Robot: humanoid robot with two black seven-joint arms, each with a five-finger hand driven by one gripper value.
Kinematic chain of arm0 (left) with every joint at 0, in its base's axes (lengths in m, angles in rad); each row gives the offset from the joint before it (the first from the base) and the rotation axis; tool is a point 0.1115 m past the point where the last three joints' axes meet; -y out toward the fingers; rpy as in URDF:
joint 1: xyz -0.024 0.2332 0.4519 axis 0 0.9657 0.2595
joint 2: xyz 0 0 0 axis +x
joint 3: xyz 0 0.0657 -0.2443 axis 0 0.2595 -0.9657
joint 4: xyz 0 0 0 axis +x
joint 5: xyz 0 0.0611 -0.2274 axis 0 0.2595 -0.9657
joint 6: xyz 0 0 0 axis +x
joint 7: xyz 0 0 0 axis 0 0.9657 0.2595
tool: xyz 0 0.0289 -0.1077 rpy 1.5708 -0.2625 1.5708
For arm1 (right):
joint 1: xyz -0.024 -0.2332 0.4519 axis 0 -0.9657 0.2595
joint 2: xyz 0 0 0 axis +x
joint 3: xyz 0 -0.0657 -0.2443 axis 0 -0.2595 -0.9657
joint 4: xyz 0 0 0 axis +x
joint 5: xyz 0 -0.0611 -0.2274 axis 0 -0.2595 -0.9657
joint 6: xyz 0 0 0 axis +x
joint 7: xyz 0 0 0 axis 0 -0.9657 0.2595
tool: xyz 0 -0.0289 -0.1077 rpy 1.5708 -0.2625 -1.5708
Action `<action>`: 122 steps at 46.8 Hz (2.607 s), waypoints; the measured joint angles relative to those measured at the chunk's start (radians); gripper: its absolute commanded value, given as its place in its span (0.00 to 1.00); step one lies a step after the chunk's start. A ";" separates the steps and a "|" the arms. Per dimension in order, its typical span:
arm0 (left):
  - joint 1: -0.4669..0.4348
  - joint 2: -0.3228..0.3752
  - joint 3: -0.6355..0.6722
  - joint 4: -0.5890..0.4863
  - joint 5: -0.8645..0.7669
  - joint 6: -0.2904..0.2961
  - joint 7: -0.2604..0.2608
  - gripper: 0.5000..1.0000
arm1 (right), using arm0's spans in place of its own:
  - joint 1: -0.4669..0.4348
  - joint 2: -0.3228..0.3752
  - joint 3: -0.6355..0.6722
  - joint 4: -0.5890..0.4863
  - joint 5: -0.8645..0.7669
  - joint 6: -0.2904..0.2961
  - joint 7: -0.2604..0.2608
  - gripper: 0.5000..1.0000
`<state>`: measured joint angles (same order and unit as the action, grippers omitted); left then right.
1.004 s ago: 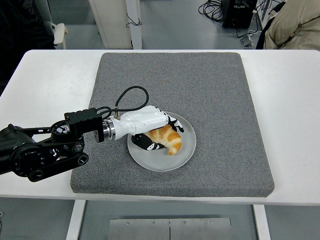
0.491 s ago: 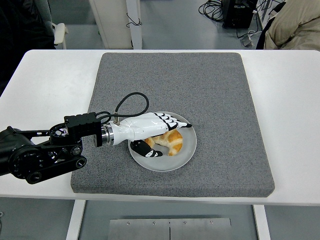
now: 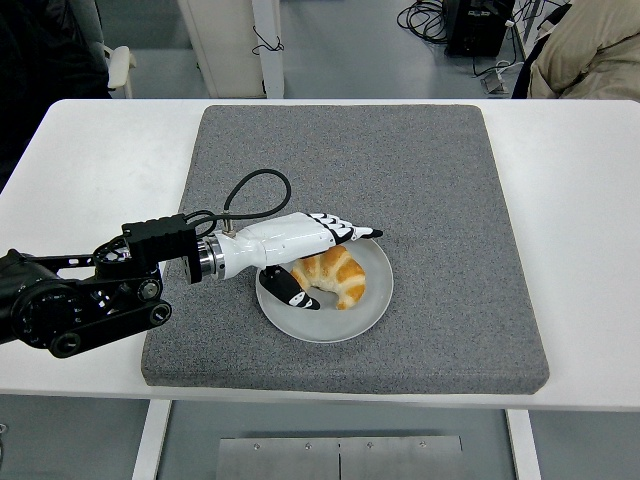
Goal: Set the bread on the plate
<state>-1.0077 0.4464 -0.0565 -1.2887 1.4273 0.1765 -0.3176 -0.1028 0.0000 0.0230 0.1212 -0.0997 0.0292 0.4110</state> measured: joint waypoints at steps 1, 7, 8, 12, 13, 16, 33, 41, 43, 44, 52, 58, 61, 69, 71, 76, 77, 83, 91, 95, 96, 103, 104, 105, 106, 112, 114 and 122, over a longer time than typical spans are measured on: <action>0.001 0.000 -0.007 0.000 -0.025 0.000 -0.004 0.94 | 0.000 0.000 0.000 0.000 0.000 0.000 0.000 1.00; 0.007 -0.001 -0.041 0.000 -0.187 0.001 -0.015 0.94 | 0.000 0.000 0.000 0.000 0.000 0.000 0.000 1.00; 0.007 -0.001 -0.045 0.000 -0.209 0.001 -0.017 0.94 | 0.000 0.000 0.000 0.000 0.000 0.000 0.000 1.00; 0.009 -0.001 -0.064 0.000 -0.315 0.001 -0.028 0.94 | 0.000 0.000 0.000 0.000 0.000 0.000 0.000 1.00; 0.009 0.000 -0.069 0.000 -0.336 0.001 -0.030 0.94 | 0.000 0.000 0.000 0.000 0.000 0.000 0.000 1.00; 0.009 0.002 -0.087 0.000 -0.386 0.001 -0.034 0.94 | 0.000 0.000 0.000 -0.001 0.000 0.000 0.000 1.00; 0.015 0.001 -0.187 0.003 -0.638 0.014 -0.035 0.94 | 0.000 0.000 0.000 0.000 0.000 0.000 0.000 1.00; 0.027 -0.022 -0.230 0.005 -0.780 0.079 -0.036 0.94 | 0.000 0.000 0.000 0.000 0.000 0.000 0.000 1.00; 0.033 -0.028 -0.243 0.009 -0.800 0.101 -0.037 0.94 | 0.000 0.000 0.000 0.000 0.000 0.000 0.000 1.00; 0.037 -0.029 -0.247 0.011 -0.808 0.109 -0.037 0.94 | 0.000 0.000 0.000 0.000 0.000 0.000 0.000 1.00; 0.081 -0.049 -0.309 0.067 -0.904 0.143 -0.038 0.94 | 0.000 0.000 0.000 0.000 0.000 0.000 0.000 1.00; 0.110 -0.055 -0.392 0.141 -0.956 0.146 -0.039 0.94 | 0.000 0.000 0.000 0.000 0.000 0.000 0.000 1.00; 0.112 -0.055 -0.406 0.176 -0.961 0.143 -0.037 0.94 | 0.000 0.000 0.000 0.000 0.000 0.000 0.000 1.00; 0.111 -0.052 -0.437 0.225 -0.989 0.134 -0.045 0.94 | 0.000 0.000 0.000 0.000 0.000 0.000 0.000 1.00; 0.110 -0.053 -0.451 0.237 -0.999 0.133 -0.047 0.94 | 0.000 0.000 0.000 0.000 0.000 0.000 0.000 1.00; 0.109 -0.080 -0.483 0.283 -1.023 0.130 -0.052 0.94 | 0.000 0.000 0.000 0.000 0.000 0.000 0.000 1.00; 0.108 -0.087 -0.488 0.290 -1.028 0.130 -0.052 0.94 | 0.000 0.000 0.000 0.000 0.000 0.000 0.000 1.00; 0.108 -0.132 -0.517 0.369 -1.069 0.130 -0.054 0.94 | 0.000 0.000 0.000 0.000 0.000 0.000 0.000 1.00; 0.101 -0.202 -0.567 0.541 -1.146 0.049 -0.098 0.94 | 0.000 0.000 0.000 0.000 0.000 0.000 0.000 1.00; 0.097 -0.242 -0.594 0.639 -1.179 -0.029 -0.106 0.94 | 0.000 0.000 0.000 0.000 0.000 0.000 -0.001 1.00; 0.096 -0.251 -0.598 0.661 -1.184 -0.044 -0.107 0.94 | 0.000 0.000 0.000 0.000 0.000 0.000 0.000 1.00; 0.086 -0.322 -0.604 0.768 -1.196 -0.100 -0.109 0.94 | 0.000 0.000 0.000 0.000 0.000 0.000 0.000 1.00; 0.086 -0.330 -0.604 0.776 -1.197 -0.103 -0.109 0.94 | 0.000 0.000 0.000 0.000 0.000 0.000 0.000 1.00; 0.086 -0.336 -0.605 0.780 -1.197 -0.103 -0.109 0.94 | 0.000 0.000 0.000 0.000 0.000 0.000 0.000 1.00; 0.086 -0.343 -0.607 0.783 -1.197 -0.104 -0.110 0.94 | 0.000 0.000 0.000 0.000 0.000 0.000 0.000 1.00; 0.086 -0.365 -0.614 0.789 -1.201 -0.121 -0.148 0.94 | 0.000 0.000 0.000 0.000 0.000 0.001 0.000 1.00; 0.086 -0.366 -0.616 0.789 -1.216 -0.129 -0.160 0.94 | 0.001 0.000 0.001 0.007 0.000 0.003 0.000 1.00; 0.086 -0.373 -0.616 0.790 -1.325 -0.136 -0.165 0.94 | 0.011 0.000 0.002 0.013 0.000 0.005 0.000 1.00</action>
<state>-0.9221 0.0738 -0.6723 -0.4991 0.1022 0.0402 -0.4830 -0.0918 0.0001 0.0250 0.1344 -0.0997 0.0342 0.4111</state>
